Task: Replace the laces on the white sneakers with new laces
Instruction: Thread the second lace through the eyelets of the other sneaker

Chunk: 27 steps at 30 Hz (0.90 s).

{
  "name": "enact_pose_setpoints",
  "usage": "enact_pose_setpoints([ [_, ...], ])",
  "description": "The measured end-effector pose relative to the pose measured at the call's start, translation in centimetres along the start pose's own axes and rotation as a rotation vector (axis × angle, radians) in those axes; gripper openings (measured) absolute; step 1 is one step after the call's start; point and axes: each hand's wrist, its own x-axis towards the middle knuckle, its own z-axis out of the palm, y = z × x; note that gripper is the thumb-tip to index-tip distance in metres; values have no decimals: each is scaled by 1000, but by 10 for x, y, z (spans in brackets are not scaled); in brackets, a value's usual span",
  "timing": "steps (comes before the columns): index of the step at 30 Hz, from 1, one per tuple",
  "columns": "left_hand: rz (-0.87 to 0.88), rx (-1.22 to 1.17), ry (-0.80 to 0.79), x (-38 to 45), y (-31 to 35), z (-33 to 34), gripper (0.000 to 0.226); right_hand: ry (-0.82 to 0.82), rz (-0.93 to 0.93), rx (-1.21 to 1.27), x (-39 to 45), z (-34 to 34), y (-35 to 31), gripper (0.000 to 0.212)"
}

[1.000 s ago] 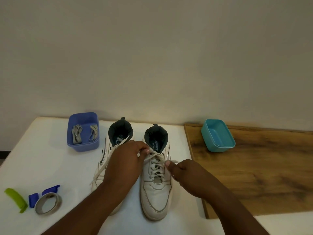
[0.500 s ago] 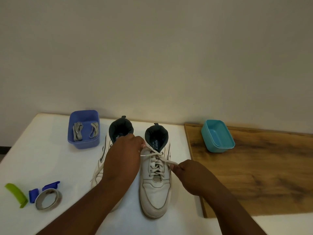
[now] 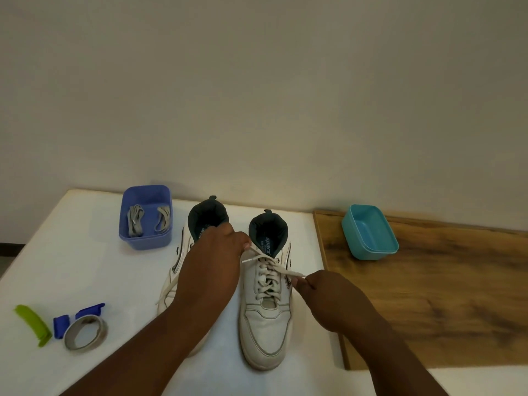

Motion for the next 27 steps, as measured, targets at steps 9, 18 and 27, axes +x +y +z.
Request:
enact_pose_setpoints([
  [9,-252,-523,71,-7,24,-12,18,-474,-93,308,-23,-23,-10,42],
  [18,-347,-649,77,-12,29,-8,47,-514,-124,623,-41,-51,-14,42],
  [27,-132,-548,-85,-18,35,-3,34,221,-189,520,-14,-11,-21,18],
])
